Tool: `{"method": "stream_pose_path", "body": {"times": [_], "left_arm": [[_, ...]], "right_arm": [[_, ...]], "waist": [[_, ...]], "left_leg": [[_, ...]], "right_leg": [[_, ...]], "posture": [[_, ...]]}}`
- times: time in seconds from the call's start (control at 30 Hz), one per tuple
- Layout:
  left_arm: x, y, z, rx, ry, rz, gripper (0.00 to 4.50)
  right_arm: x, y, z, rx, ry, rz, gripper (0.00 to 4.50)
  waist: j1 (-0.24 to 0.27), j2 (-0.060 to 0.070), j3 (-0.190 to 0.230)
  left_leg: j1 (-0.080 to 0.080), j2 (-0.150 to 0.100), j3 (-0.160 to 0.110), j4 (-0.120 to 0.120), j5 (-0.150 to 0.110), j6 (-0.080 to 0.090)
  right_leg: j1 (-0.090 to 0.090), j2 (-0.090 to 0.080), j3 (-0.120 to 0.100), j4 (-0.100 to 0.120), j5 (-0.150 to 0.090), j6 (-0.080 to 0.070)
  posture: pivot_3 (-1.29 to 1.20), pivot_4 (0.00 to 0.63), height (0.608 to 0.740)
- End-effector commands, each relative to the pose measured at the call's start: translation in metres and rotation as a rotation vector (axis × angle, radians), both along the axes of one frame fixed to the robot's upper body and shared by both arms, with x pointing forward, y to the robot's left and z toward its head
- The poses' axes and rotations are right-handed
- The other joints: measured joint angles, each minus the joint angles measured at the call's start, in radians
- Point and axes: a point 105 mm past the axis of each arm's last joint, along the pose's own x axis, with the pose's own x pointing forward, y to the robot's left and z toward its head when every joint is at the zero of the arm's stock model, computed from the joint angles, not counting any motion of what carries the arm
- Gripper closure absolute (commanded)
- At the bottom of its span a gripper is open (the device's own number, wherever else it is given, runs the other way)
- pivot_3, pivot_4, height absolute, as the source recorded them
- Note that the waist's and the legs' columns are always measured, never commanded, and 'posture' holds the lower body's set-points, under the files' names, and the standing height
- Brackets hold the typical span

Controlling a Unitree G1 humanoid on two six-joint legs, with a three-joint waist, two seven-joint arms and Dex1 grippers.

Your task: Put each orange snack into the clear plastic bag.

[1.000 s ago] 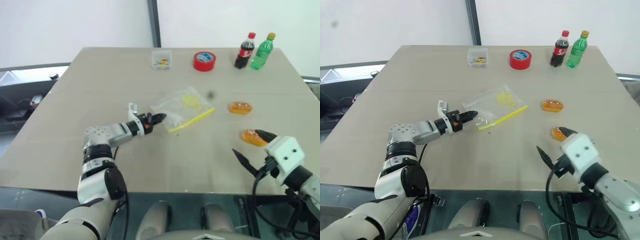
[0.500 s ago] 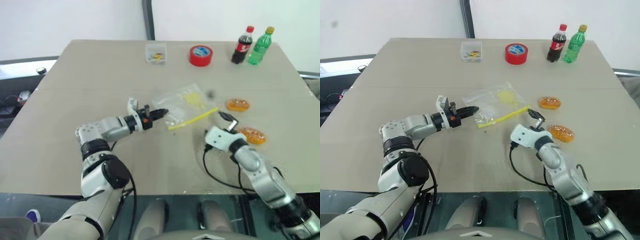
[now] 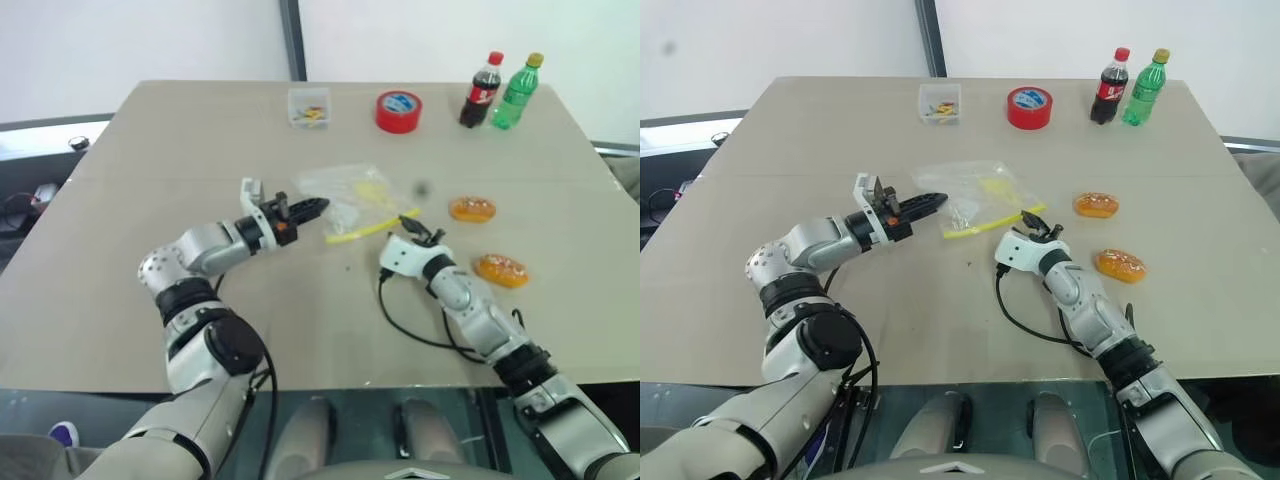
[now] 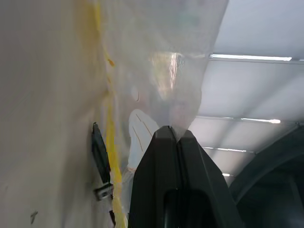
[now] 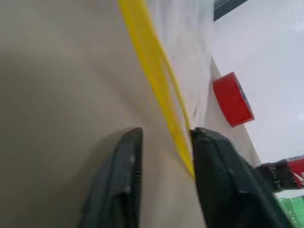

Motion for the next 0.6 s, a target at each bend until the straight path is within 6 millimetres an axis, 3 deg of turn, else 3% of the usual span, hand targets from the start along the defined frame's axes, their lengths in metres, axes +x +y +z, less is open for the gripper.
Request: {"method": "stream_pose_path", "body": {"times": [0.03,0.1,0.4,0.6], "left_arm": [[-0.003,0.004,0.009,-0.013,-0.044,0.031,4.5],[-0.004,0.004,0.009,-0.016,-0.042,0.049,4.5],[-0.01,0.002,0.011,-0.04,-0.017,0.105,4.5],[-0.013,0.002,0.009,-0.042,0.011,0.123,4.5]], "right_arm": [[0.008,0.008,0.013,0.015,-0.046,0.028,4.03],[0.011,0.009,0.016,0.017,-0.055,0.033,4.47],[0.013,0.003,0.029,0.04,-0.091,0.038,4.47],[0.0,0.002,0.027,0.054,-0.059,0.055,4.47]], "waist": [[-0.004,0.0,0.0],[-0.01,0.0,0.0],[-0.016,0.0,0.0],[-0.014,0.0,0.0]], "left_leg": [[0.0,0.0,0.001,0.0,0.0,0.0],[0.001,0.0,0.001,0.0,0.0,0.0],[0.001,0.001,0.002,0.0,0.0,0.0],[0.001,0.0,0.002,0.0,0.0,0.0]], "right_leg": [[0.0,0.0,0.001,0.0,0.0,0.0],[0.0,0.0,0.001,0.0,0.0,0.0],[0.0,-0.001,0.003,0.001,0.0,0.0],[0.0,0.0,0.003,0.002,0.0,0.0]], "posture": [[0.0,0.15,0.74],[0.0,0.15,0.74],[0.0,0.15,0.74],[0.0,0.15,0.74]]}}
